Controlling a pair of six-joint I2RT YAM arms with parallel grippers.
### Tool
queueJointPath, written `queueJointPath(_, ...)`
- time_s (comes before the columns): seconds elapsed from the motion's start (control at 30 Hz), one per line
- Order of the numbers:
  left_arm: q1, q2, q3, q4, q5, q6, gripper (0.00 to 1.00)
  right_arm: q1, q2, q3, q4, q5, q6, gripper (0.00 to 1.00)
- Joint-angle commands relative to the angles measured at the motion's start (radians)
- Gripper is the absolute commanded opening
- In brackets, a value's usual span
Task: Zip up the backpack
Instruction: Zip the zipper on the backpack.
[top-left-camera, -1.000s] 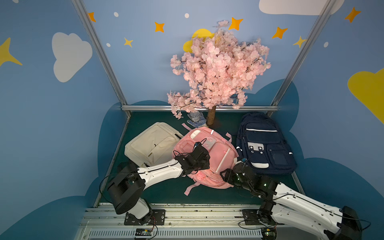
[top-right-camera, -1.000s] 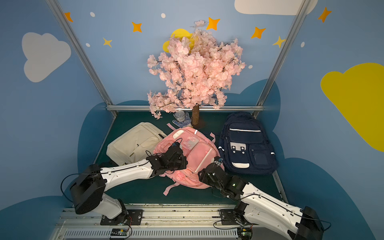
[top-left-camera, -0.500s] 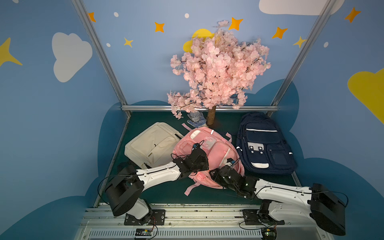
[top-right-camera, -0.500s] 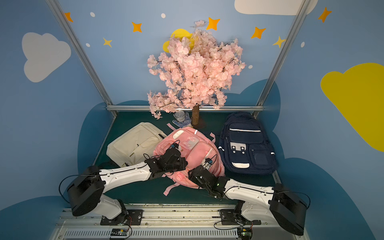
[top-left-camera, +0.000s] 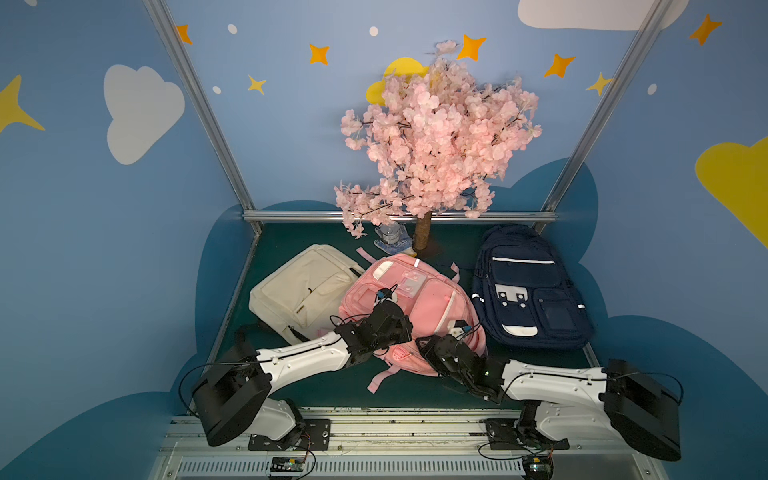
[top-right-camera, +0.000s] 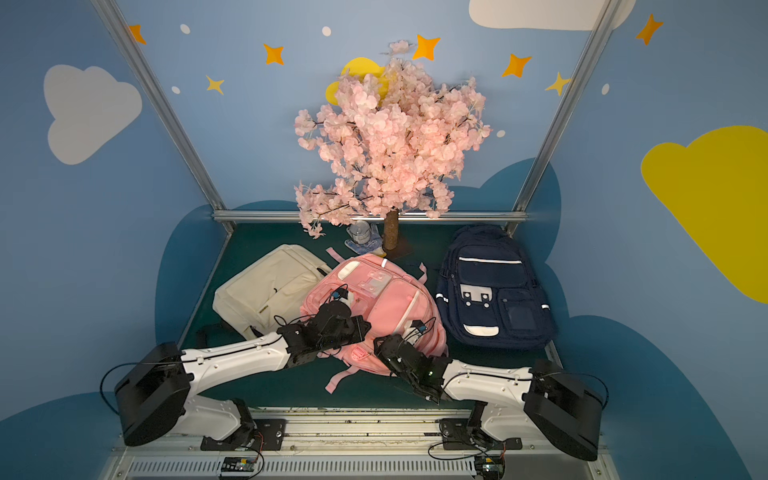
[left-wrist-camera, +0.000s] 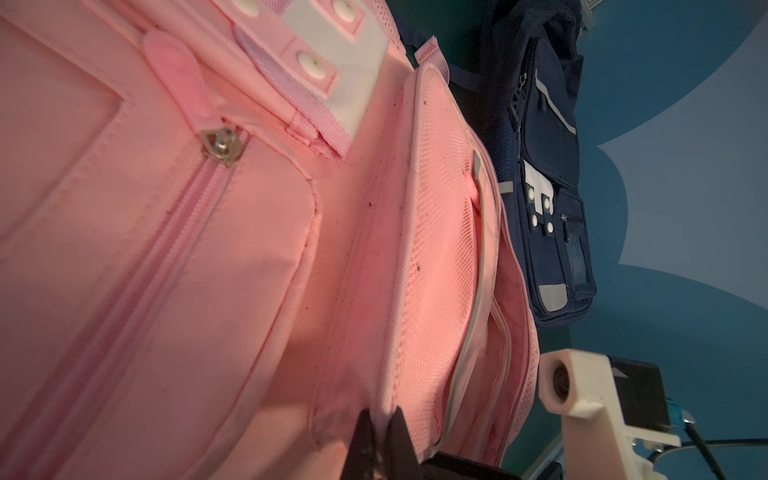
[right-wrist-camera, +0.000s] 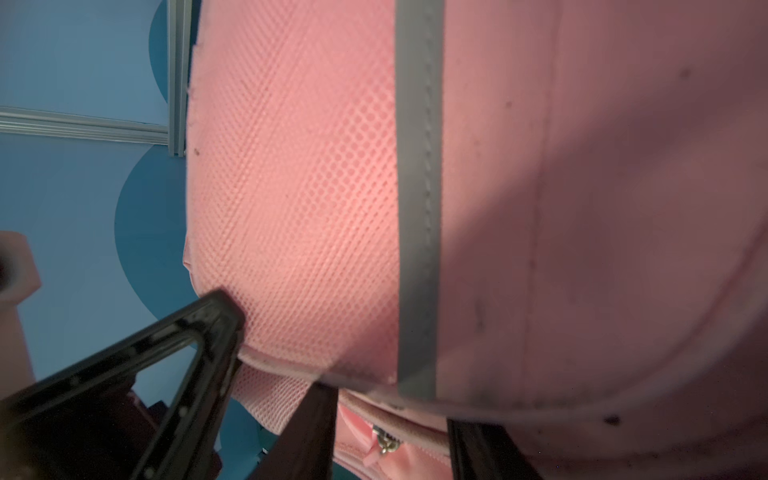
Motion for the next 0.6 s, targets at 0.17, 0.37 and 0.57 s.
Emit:
queueJointPath(0.17, -0.023, -0.111, -0.043, 0.061, 0.094, -0.039, 0.03, -0.008, 0.049, 0.03, -0.117, 0.146, -0.004, 0.1)
queueJointPath(0.37, 0.008, -0.145, -0.055, 0.026, 0.043, 0.013, 0.03, 0.041, -0.023, 0.071, -0.333, 0.179, -0.078, 0.0)
queueJointPath(0.57, 0.039, -0.164, -0.058, -0.011, 0.014, 0.054, 0.03, 0.044, -0.072, 0.069, -0.404, 0.124, -0.2, 0.0)
